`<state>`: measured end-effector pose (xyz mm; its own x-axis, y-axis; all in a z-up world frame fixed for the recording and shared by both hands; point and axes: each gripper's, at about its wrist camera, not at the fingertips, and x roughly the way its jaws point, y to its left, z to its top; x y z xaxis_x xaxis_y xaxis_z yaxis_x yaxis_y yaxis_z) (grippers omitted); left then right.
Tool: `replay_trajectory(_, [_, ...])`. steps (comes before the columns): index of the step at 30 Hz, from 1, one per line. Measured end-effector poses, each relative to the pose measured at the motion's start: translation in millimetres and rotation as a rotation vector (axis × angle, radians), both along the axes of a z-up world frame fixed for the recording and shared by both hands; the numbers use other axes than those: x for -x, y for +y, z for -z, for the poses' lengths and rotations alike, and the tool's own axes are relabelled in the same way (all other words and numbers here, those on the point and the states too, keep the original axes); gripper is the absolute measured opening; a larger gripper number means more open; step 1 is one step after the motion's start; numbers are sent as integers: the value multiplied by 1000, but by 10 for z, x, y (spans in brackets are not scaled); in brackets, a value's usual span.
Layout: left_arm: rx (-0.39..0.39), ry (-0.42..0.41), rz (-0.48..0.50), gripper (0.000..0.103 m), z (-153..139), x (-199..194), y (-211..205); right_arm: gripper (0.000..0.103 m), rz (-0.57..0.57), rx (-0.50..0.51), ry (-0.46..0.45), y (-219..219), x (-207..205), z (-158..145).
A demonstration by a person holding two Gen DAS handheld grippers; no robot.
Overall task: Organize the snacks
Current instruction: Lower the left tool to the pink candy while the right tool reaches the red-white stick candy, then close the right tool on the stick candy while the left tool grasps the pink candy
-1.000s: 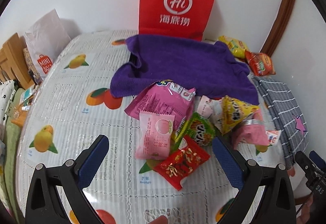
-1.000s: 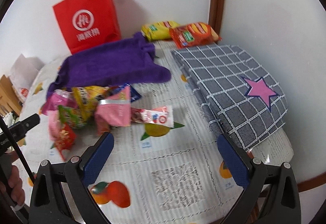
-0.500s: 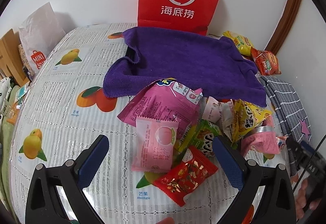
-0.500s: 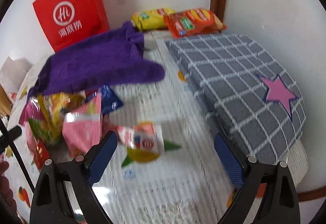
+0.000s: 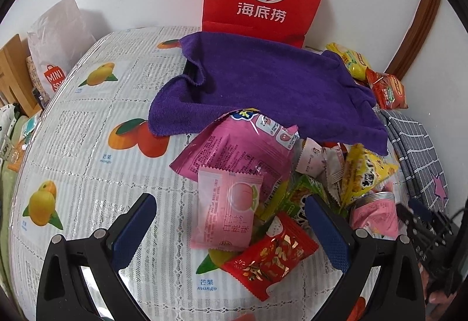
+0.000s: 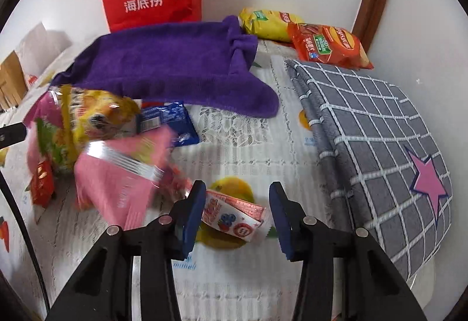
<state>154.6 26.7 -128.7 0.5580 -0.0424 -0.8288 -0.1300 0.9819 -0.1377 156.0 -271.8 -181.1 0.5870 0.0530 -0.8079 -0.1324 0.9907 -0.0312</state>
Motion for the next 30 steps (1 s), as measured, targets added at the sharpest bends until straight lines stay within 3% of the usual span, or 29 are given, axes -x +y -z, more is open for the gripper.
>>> replay_trajectory(4, [22,5,-2,102,12,43,31,42,-27,-68,78,14,192,76])
replay_trajectory(7, [26,1,2,102,7,85,36,42,-32,-39,74,79,300,72])
replay_trajectory(13, [30,-2,3,102,-5,119,75,67,-44,3,-19,171,275,-125])
replay_trajectory(19, [17,-12,-5,102,-23,115,163,67,-68,111,2,309,-77,34])
replay_trajectory(21, [10,-17,-8,102,-37,102,200,63,-85,124,21,350,-113,101])
replay_trajectory(28, [-2,-20,2,99,-68,61,228,21,-70,60,5,368,-70,100])
replay_trajectory(30, [1,-18,5,99,-53,84,236,21,-47,54,-13,327,-19,52])
